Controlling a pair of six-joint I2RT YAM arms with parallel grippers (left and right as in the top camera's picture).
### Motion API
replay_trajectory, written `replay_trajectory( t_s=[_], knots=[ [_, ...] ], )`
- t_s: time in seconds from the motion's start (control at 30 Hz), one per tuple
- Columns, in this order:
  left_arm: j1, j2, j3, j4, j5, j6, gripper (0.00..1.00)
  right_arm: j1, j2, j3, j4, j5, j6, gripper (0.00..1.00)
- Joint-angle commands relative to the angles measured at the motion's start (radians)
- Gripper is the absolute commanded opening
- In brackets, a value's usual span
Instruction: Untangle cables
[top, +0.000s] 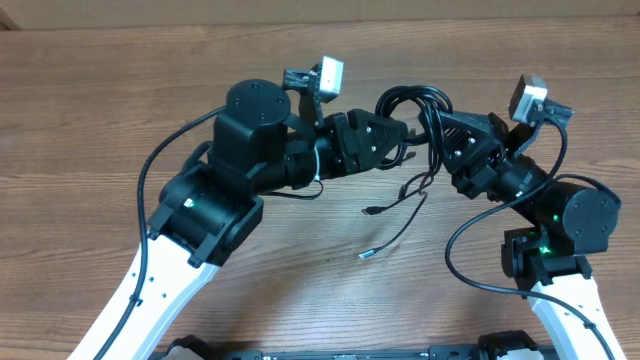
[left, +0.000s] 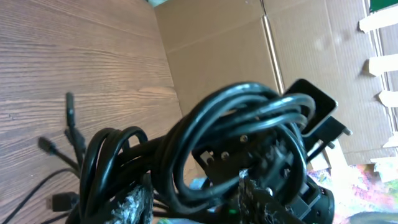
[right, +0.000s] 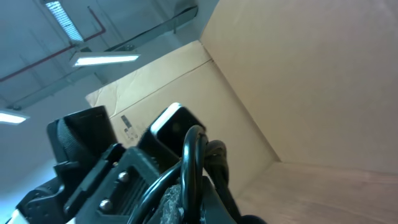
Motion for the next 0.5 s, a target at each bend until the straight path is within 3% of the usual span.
replay_trajectory(
  t_s=[0.0, 0.07, 0.23, 0.33, 0.4, 0.47],
  knots=[
    [-0.006, 0.029, 0.008, 0.010, 0.004, -0.018, 0.45, 0.000, -0.009, 0.020, 0.010, -0.031, 0.034, 0.04],
    [-0.006, 0.048, 0.008, 0.012, 0.004, -0.025, 0.45, 0.000, -0.010, 0.020, 0.019, -0.042, 0.039, 0.04],
    [-0.006, 0.062, 0.008, 0.083, -0.001, -0.024, 0.31, 0.000, -0.009, 0.020, 0.018, -0.087, 0.039, 0.04],
    [-0.010, 0.063, 0.008, 0.083, -0.003, -0.024, 0.18, 0.000, -0.009, 0.020, 0.018, -0.105, 0.039, 0.04],
    [-0.023, 0.063, 0.008, 0.083, -0.011, -0.024, 0.04, 0.000, -0.009, 0.020, 0.018, -0.124, 0.039, 0.04],
    [-0.033, 0.063, 0.008, 0.086, -0.027, 0.006, 0.04, 0.000, -0.009, 0.020, 0.012, -0.158, 0.038, 0.04]
  ],
)
